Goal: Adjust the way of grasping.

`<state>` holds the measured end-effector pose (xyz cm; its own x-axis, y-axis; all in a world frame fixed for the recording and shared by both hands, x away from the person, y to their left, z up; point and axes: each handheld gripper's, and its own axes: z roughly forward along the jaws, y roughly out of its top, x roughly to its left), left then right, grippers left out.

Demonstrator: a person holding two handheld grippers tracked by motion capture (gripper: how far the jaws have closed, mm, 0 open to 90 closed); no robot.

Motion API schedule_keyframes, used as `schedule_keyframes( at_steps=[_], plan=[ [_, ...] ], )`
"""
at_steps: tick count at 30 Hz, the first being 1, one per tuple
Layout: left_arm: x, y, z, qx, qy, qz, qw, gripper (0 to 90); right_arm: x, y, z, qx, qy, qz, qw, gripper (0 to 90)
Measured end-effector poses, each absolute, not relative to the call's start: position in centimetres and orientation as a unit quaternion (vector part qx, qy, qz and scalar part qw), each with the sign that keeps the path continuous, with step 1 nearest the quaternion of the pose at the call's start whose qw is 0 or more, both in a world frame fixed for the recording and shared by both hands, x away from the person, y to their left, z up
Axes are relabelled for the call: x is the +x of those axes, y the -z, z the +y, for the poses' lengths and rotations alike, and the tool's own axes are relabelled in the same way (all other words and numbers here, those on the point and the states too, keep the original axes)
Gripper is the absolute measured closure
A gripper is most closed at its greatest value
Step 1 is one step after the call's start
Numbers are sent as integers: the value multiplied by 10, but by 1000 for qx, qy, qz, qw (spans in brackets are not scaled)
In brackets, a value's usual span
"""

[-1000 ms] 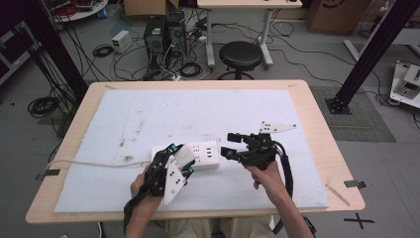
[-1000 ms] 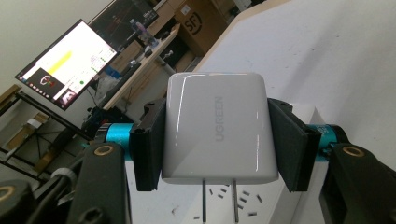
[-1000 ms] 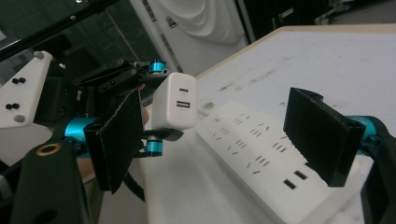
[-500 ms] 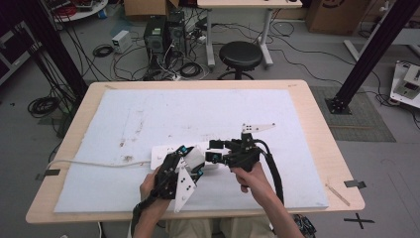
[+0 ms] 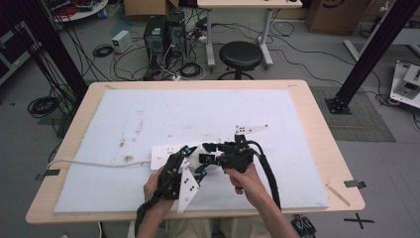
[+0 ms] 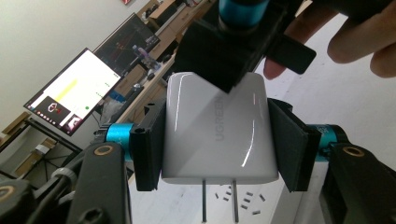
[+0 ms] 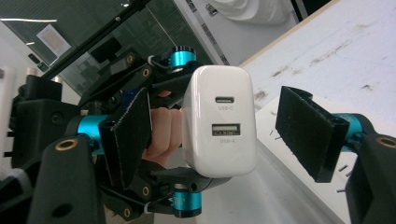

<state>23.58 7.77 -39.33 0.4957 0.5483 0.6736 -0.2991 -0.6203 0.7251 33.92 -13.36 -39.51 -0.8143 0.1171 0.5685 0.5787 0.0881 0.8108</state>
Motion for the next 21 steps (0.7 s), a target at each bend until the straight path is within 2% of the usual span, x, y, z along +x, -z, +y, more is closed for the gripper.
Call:
schedule_keyframes(
  at_steps=[9, 15, 21],
  plan=[
    [235, 394, 74, 752, -495, 79, 427, 424, 338, 401, -131, -242, 629, -715, 187, 336],
    [236, 393, 71, 752, -497, 76, 427, 424, 339, 401, -132, -240, 635, -709, 190, 425],
    [236, 393, 71, 751, -499, 74, 426, 424, 338, 402, -132, -233, 636, -710, 193, 475]
  ],
)
